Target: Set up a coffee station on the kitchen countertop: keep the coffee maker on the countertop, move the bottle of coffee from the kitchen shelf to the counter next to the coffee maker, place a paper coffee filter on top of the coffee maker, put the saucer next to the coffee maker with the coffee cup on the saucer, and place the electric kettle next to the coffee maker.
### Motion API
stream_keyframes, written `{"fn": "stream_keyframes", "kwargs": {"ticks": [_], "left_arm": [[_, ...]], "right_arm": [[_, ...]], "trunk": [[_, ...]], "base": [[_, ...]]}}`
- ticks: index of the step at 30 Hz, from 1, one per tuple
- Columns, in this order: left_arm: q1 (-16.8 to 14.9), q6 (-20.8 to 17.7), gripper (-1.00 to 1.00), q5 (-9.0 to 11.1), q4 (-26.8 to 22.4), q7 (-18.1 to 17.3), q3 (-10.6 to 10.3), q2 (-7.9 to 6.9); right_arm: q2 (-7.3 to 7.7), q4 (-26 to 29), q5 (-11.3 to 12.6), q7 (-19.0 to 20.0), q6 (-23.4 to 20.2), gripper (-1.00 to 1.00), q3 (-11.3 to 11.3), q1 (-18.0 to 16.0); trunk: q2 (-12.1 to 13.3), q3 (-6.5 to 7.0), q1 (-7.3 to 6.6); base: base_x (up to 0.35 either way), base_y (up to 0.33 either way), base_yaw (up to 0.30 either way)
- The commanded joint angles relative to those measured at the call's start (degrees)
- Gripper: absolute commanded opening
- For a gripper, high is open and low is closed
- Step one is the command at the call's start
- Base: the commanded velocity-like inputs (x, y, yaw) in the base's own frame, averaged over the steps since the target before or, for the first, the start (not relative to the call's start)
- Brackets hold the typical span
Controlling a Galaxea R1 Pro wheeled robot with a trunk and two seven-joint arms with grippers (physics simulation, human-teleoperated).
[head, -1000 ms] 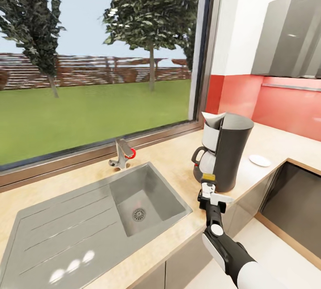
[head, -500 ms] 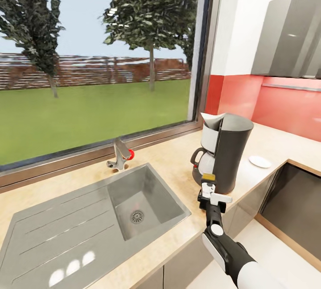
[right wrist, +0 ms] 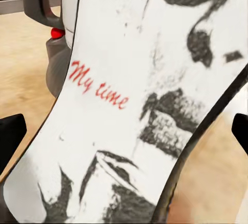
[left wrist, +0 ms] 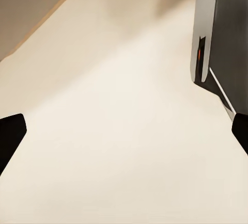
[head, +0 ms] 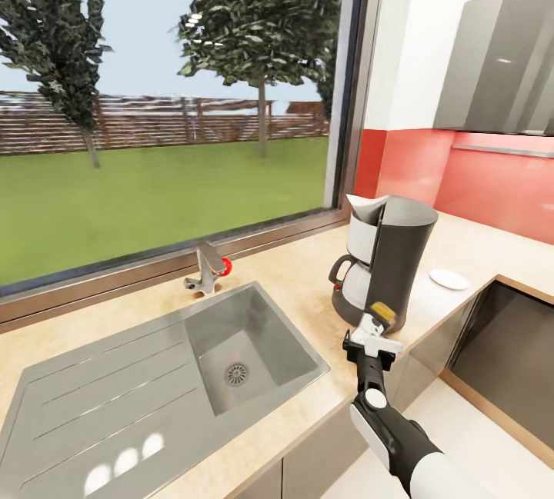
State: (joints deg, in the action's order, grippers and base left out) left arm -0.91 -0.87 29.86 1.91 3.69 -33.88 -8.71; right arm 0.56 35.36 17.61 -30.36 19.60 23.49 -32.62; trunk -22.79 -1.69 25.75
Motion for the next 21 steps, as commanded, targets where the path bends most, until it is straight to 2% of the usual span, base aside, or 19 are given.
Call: {"fn": "stream_keyframes", "kwargs": {"ticks": [1, 14, 16, 21], "left_arm": [[-0.05, -0.09, 1.0, 0.46, 0.04, 0.09, -0.48, 0.01], [-0.05, -0.09, 1.0, 0.46, 0.04, 0.09, -0.48, 0.01], [-0.05, -0.04, 1.0, 0.51, 0.08, 0.09, -0.48, 0.01], [-0.05, 0.02, 1.0, 0.5, 0.07, 0.09, -0.48, 0.01]], "right_arm": [[0.06, -0.03, 0.58, -0.32, 0.35, 1.0, 0.42, -0.11], [0.0, 0.17, 0.58, -0.32, 0.35, 1.0, 0.49, -0.15], [-0.27, 0.41, 0.58, -0.32, 0.29, 1.0, 0.57, -0.12], [-2.08, 0.41, 0.43, -0.24, 0.27, 1.0, 0.59, -0.14]], "trunk": [[-0.13, -0.13, 0.04], [-0.13, -0.13, 0.04], [-0.13, -0.13, 0.04], [-0.13, -0.13, 0.04]], "base": [[0.0, 0.0, 0.0], [0.0, 0.0, 0.0], [0.0, 0.0, 0.0], [-0.025, 0.026, 0.0]]}}
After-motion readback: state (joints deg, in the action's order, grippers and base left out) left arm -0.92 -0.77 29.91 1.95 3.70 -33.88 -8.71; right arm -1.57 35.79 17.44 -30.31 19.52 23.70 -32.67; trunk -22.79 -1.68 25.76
